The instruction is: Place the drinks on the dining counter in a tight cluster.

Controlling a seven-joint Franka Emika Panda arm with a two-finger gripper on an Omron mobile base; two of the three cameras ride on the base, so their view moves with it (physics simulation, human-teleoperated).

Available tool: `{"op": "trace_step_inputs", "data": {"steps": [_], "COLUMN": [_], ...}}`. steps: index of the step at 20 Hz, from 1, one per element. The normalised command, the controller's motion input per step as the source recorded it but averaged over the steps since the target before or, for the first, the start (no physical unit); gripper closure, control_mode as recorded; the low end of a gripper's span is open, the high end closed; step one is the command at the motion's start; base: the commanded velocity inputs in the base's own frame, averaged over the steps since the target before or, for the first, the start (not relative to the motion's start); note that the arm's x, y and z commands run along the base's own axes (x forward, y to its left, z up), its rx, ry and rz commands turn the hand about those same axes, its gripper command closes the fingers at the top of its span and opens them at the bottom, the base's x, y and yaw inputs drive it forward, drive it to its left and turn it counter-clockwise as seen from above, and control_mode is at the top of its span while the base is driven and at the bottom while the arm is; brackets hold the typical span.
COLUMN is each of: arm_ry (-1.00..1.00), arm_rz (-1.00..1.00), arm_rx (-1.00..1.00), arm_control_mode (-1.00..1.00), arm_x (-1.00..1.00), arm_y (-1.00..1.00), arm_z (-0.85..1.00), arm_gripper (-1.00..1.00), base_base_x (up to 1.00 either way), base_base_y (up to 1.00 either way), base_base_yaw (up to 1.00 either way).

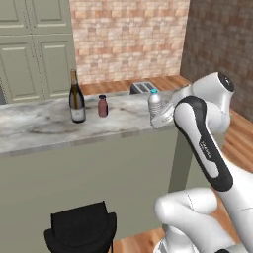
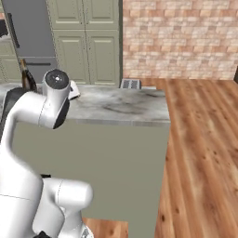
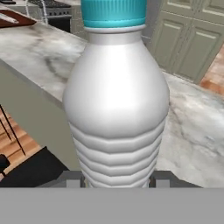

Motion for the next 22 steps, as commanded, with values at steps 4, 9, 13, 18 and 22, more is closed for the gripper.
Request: {"op": "trace_step_inputs", "data": {"steps": [4,9,13,18,22], "arm_ry": [0.07,0.07,0.23,0.01,-0.01], "arm_rz": [0.12,0.10,0.06,0.05,0.06], "arm_rx": [0.14,0.11,0.00,0.00,0.01], "arm_control_mode": [-1.00,-1.00,-1.00,-1.00,-1.00], "arm_x": [0.51,0.22,0.21,0.33,0.19], "arm_y": [0.00,0.00,0.02,0.03,0.07], "arm_z": [0.00,0.00,-0.16,-0.25,-0.19], "arm_gripper": [1.00,1.00,1.00,1.00,1.00], "base_base_x": [0.00,0.00,0.00,0.00,0.00], "base_base_y": [0.00,0.00,0.00,0.00,0.00], "base_base_yaw": [0.00,0.00,0.00,0.00,0.00]}}
